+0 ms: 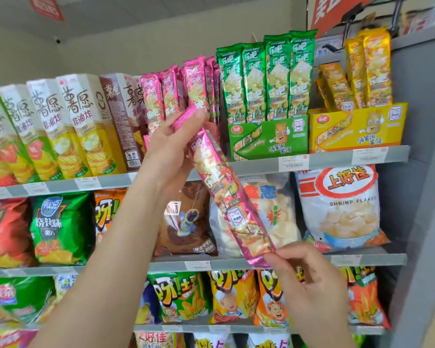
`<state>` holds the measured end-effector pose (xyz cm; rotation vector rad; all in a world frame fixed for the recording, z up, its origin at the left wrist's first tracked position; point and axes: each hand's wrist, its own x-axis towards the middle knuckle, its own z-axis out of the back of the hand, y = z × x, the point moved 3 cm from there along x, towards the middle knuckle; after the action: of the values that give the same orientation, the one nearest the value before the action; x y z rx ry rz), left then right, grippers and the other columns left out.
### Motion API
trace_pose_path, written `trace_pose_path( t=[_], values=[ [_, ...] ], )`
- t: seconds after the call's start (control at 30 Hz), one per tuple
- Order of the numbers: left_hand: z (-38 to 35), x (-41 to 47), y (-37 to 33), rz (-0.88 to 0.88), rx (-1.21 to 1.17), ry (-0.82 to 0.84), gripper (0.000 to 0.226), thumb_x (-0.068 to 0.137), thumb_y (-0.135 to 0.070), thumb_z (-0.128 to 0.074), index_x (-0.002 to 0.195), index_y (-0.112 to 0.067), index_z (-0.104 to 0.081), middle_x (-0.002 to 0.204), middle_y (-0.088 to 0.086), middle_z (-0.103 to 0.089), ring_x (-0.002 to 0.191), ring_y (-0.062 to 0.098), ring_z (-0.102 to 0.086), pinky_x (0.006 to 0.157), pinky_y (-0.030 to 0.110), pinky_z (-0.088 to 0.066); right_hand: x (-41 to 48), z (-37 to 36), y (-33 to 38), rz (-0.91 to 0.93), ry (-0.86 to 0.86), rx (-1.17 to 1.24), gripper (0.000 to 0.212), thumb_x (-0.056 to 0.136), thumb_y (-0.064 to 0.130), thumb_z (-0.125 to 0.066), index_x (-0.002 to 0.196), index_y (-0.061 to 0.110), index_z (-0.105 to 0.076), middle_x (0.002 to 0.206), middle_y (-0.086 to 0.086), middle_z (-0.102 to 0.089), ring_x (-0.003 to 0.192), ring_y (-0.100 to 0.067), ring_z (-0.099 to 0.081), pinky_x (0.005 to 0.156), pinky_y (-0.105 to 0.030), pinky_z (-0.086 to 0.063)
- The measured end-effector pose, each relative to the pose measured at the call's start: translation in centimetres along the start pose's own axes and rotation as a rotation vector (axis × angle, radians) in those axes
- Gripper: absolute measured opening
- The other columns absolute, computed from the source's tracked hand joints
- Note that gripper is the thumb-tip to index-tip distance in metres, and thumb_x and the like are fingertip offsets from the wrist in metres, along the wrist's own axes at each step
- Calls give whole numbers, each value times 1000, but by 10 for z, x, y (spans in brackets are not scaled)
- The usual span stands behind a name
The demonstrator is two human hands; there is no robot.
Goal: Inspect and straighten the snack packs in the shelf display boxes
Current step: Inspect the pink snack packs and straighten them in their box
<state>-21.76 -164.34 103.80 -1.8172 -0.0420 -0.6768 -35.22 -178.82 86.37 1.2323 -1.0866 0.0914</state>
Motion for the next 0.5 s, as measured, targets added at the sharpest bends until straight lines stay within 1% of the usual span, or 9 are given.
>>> trace_pose_path(
  t=[0.07, 0.13, 0.2, 0.27, 0.33, 0.4, 0.43, 0.47, 0.5],
  values=[
    [10, 2, -6, 18, 208, 30, 32, 71, -34, -71, 93, -11, -67, 79, 4, -73, 65, 11, -64, 61, 27, -55, 8, -4, -8, -131, 140, 34, 15, 77, 27, -77, 75, 30, -63, 72, 10, -66, 66, -9, -62, 61, -17, -48],
    [19, 4, -13, -52, 446, -16, 32, 72, -38, -74, 90, -12, -72, 83, 9, -75, 63, 12, -66, 58, 24, -54, 16, -9, -12, -155, 330, 33, 20, 80, 23, -76, 72, 30, -59, 84, 9, -64, 77, -11, -62, 67, -19, -49],
    [20, 6, -22, -220, 577, -55, 18, 78, -33, -77, 84, -16, -76, 78, 5, -75, 63, 11, -65, 59, 21, -52, 24, -18, -8, -194, 498, 73, 22, 82, 41, -74, 76, 34, -54, 99, 15, -62, 93, -8, -64, 75, -16, -49],
    [16, 9, -27, -348, 622, -21, 12, 81, -27, -77, 78, -17, -74, 70, 6, -71, 57, 11, -59, 53, 20, -48, 35, -30, -1, -253, 587, 127, 28, 76, 56, -67, 91, 41, -50, 112, 21, -61, 105, -4, -63, 83, -16, -49],
    [10, 14, -29, -427, 668, 13, 12, 83, -23, -76, 77, -15, -71, 64, 9, -67, 53, 11, -54, 50, 21, -44, 52, -45, 8, -222, 594, 91, 47, 72, 63, -64, 113, 53, -42, 120, 27, -57, 112, 1, -59, 88, -19, -49],
    [6, 23, -30, -490, 658, -16, 15, 86, -20, -74, 74, -15, -67, 60, 2, -61, 52, 11, -50, 49, 23, -41, 68, -65, 16, -145, 569, -66, 71, 71, 69, -62, 131, 62, -23, 128, 29, -53, 112, 2, -58, 93, -25, -48],
    [6, 28, -32, -526, 638, -38, 17, 87, -19, -72, 73, -17, -65, 58, -3, -59, 52, 11, -49, 50, 23, -40, 74, -74, 20, -78, 545, -183, 81, 73, 71, -59, 138, 60, -12, 137, 26, -49, 115, -1, -57, 97, -29, -46],
    [5, 33, -35, -555, 616, -48, 18, 89, -20, -70, 72, -18, -64, 57, -8, -58, 51, 10, -48, 50, 22, -39, 79, -84, 23, 3, 510, -315, 85, 76, 72, -55, 143, 56, -4, 144, 21, -45, 118, -4, -54, 98, -29, -44],
    [4, 39, -38, -577, 602, -46, 19, 91, -22, -68, 73, -18, -64, 55, -11, -56, 50, 7, -47, 50, 20, -37, 83, -93, 26, 92, 450, -436, 85, 80, 71, -52, 146, 49, -2, 146, 15, -45, 117, -8, -53, 93, -25, -42]
  ],
)
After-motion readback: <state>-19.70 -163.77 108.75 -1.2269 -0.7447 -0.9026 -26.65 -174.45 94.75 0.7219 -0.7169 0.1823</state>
